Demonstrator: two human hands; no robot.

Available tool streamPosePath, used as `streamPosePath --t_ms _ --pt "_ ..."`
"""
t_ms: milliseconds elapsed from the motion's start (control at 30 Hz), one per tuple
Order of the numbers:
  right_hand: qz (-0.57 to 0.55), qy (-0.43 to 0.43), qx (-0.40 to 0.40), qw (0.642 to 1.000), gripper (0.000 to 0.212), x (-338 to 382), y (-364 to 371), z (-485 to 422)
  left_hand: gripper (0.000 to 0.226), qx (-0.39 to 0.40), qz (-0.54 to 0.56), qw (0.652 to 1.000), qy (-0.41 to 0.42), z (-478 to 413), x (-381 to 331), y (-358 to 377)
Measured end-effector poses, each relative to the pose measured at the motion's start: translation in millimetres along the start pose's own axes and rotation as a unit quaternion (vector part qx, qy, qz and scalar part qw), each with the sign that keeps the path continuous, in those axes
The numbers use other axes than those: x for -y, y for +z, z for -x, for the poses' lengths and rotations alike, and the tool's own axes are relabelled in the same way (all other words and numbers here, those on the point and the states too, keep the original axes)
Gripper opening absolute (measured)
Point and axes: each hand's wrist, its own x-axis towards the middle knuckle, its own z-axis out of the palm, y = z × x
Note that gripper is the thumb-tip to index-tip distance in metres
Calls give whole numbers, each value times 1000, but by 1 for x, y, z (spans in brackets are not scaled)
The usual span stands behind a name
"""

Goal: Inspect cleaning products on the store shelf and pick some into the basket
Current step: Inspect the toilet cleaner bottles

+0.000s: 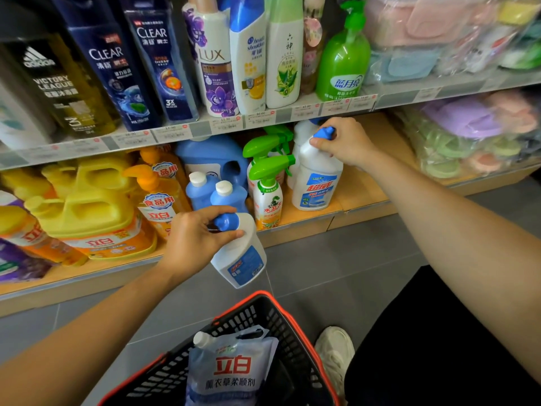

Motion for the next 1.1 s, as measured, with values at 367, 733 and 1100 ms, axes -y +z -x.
streamPosePath --t_ms 367,733,1100 --pt "-109 3 164 980 75 41 43 98 42 10 108 994 -21 -11 -20 -6" --pt "-154 -117 258 947 62 53 53 134 44 76 242 967 25 -24 -44 -2" --pt "-92 81 -10 992 51 3 -11 114 66 69 -106 990 67 -89 -37 54"
